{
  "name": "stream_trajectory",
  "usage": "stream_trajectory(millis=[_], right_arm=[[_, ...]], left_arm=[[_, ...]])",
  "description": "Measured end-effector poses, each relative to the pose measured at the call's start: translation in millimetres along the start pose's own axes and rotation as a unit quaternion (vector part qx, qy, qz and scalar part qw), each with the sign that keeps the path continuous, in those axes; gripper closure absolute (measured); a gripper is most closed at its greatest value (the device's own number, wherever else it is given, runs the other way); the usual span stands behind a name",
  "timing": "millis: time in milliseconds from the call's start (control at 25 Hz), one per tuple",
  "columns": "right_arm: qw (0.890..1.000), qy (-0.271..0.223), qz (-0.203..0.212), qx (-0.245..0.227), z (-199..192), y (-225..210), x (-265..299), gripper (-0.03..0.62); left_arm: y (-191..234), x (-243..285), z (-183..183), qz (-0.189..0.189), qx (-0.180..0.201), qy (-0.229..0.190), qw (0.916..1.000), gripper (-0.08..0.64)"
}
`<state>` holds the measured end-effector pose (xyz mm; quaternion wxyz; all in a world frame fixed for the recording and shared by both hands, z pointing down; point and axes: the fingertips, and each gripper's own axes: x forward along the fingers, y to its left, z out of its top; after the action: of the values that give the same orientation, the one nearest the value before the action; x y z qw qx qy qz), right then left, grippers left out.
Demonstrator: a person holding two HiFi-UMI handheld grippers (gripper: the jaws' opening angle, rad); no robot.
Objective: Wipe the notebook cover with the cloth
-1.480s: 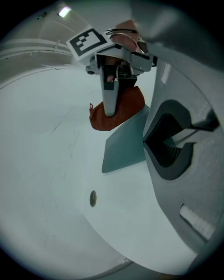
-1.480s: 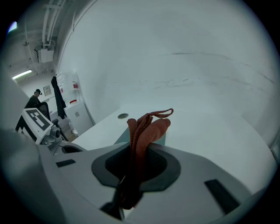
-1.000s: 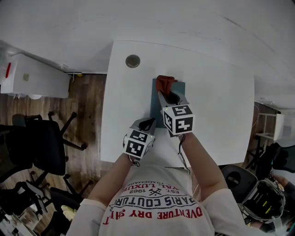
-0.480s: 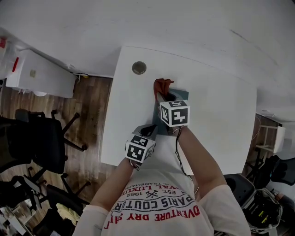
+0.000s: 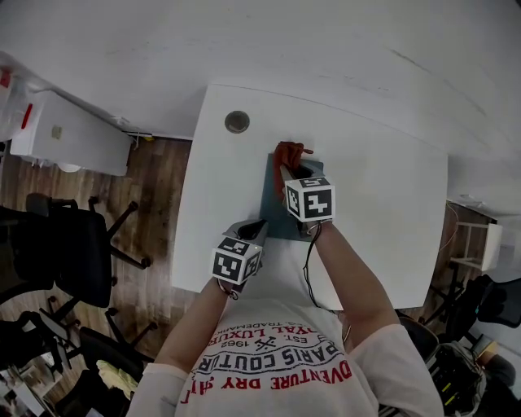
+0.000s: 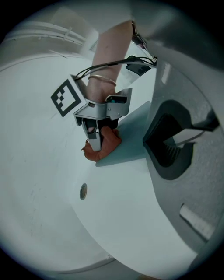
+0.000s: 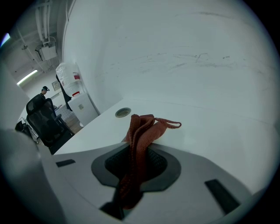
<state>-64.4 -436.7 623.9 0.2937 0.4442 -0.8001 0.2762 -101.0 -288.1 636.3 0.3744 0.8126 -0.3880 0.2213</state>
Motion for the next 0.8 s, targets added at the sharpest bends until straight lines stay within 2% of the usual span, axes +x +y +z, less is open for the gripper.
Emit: stream_trajectory(millis=[440,800], right_arm=[[1.000,0.007,-0.009,0.014,-18,-47,-26,0.511],[0.997,0.026,-0.059,0.047,-39,-92,-51,0.511]], left_arm=[[0,1,0,0.002,0.019,0.019,0.9997,0.551],[-2,2,-1,0.004,0.045,0.019,0.9988,0.551]])
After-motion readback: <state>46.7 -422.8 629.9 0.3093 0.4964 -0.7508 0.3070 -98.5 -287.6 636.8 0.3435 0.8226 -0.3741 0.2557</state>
